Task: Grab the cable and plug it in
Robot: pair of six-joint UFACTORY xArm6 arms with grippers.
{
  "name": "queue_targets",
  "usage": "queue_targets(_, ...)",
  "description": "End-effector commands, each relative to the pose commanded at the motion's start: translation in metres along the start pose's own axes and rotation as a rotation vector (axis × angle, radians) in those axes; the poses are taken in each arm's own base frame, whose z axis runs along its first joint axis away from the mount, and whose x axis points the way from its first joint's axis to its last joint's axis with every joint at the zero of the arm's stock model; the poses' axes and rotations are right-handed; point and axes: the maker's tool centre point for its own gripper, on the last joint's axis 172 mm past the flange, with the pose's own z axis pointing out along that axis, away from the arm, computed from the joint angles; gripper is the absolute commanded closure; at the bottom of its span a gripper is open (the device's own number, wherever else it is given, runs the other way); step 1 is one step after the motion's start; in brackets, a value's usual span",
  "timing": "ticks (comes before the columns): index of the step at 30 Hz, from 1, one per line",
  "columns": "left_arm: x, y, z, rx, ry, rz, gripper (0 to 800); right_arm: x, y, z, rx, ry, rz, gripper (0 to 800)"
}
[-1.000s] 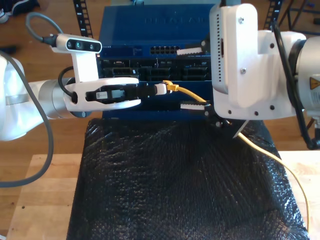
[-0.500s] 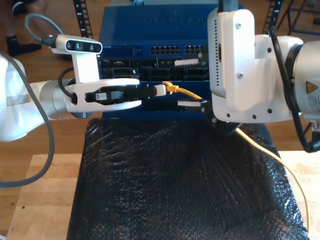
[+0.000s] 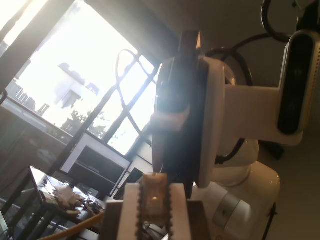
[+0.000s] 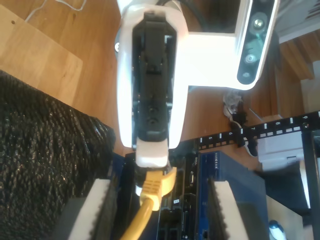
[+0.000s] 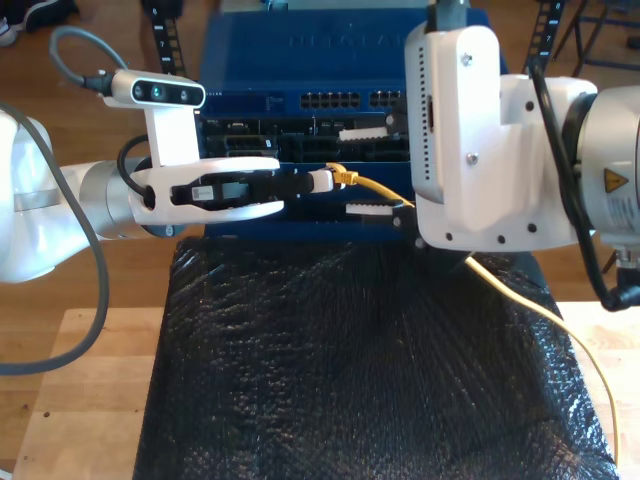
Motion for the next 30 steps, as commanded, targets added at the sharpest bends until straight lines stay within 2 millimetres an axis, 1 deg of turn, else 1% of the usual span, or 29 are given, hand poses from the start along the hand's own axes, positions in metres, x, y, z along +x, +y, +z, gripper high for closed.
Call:
queue_targets(6, 0.0012, 0.0001, 0.0000, 0.000, 0.004, 0.003, 779, 0.0002, -0.0010, 0.0006, 0.002, 0.001, 0.000, 406)
queue_targets(9, 0.0048, 0.0008, 0.0000, -0.003, 0.017, 0.009, 779, 0.0008, -0.0012, 0.0007, 0.003, 0.002, -0.001, 425)
queue_targets(12, 0.0038, 0.0000, -0.0005, -0.004, 0.028, 0.004, 779, 0.0008, -0.0012, 0.0007, 0.003, 0.002, 0.000, 457)
queue_targets(30, 0.0030, 0.0006, -0.0004, -0.007, 0.030, 0.000, 779, 0.0014, -0.0014, 0.0009, 0.003, 0.003, 0.000, 498)
